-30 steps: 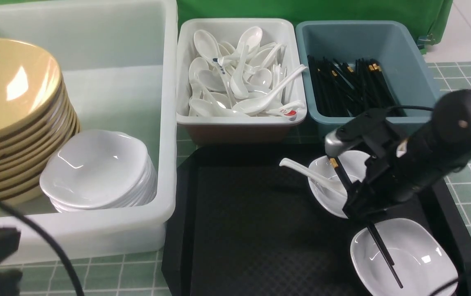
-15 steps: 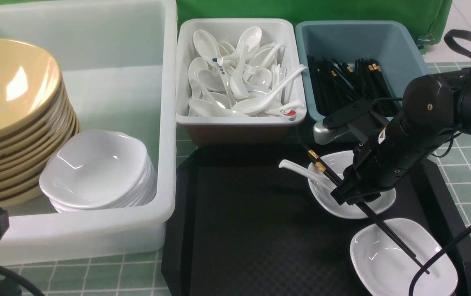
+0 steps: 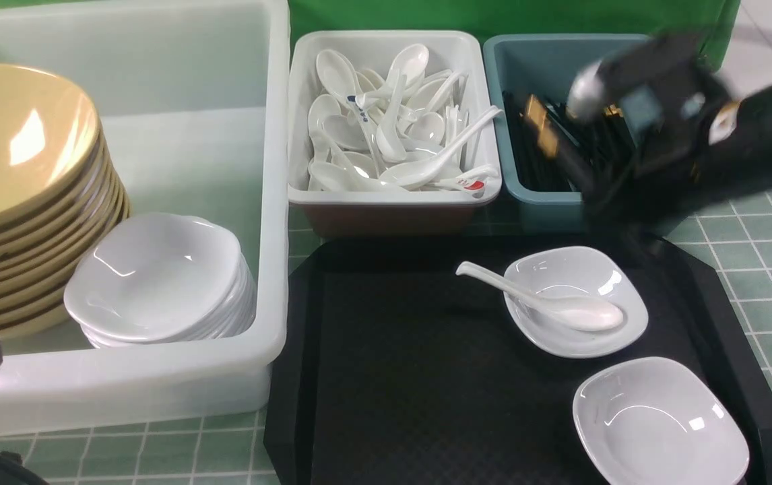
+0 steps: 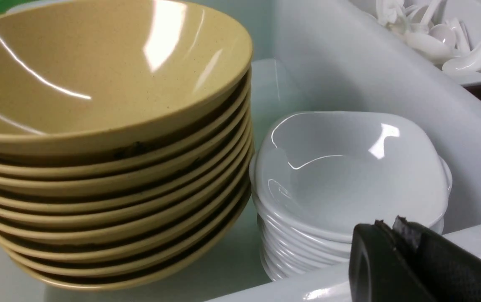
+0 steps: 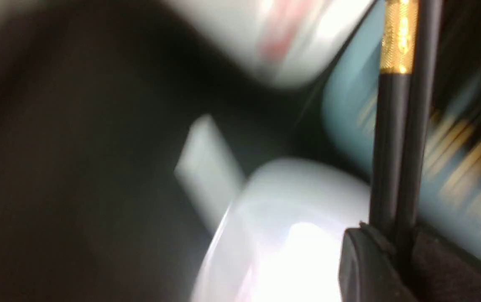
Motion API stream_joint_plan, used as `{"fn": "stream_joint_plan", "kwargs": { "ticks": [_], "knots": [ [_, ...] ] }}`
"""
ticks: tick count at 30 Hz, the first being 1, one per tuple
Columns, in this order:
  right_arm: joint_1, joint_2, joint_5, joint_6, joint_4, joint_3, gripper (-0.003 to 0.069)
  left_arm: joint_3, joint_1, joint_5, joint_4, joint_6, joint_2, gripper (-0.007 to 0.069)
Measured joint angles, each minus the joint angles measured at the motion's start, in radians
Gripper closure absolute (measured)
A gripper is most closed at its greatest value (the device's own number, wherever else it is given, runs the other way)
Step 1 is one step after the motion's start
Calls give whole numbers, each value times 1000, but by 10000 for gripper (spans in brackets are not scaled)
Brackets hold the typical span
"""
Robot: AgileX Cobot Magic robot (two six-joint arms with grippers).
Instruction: On blue table put chopsticks spoon bowls plates into blue grey white boxes.
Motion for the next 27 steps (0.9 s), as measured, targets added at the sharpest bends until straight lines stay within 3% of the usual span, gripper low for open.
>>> {"fn": "stream_joint_plan", "kwargs": {
  "ticks": [6,8,13,14,16,18,23,27],
  "knots": [
    [-91,144,-580,0,-2,-10,504,0,0,-6,2,0,0,623],
    [-107,219,-617,3,-2,-33,504,0,0,-6,2,0,0,623],
    [-123,383,-431,4,-2,-127,449,0,0,-5,2,0,0,623],
    [-117,400,-321,4,-2,-158,396,0,0,-5,2,0,0,623],
    [-109,401,-249,4,-3,-181,361,0,0,-5,2,0,0,623],
    [-64,383,-53,-17,-7,-228,289,0,0,-5,2,0,0,623],
    [55,361,219,-133,-7,-246,265,0,0,-4,2,0,0,623],
    [101,410,314,-207,-16,-246,265,0,0,-4,2,0,0,623]
  ]
}}
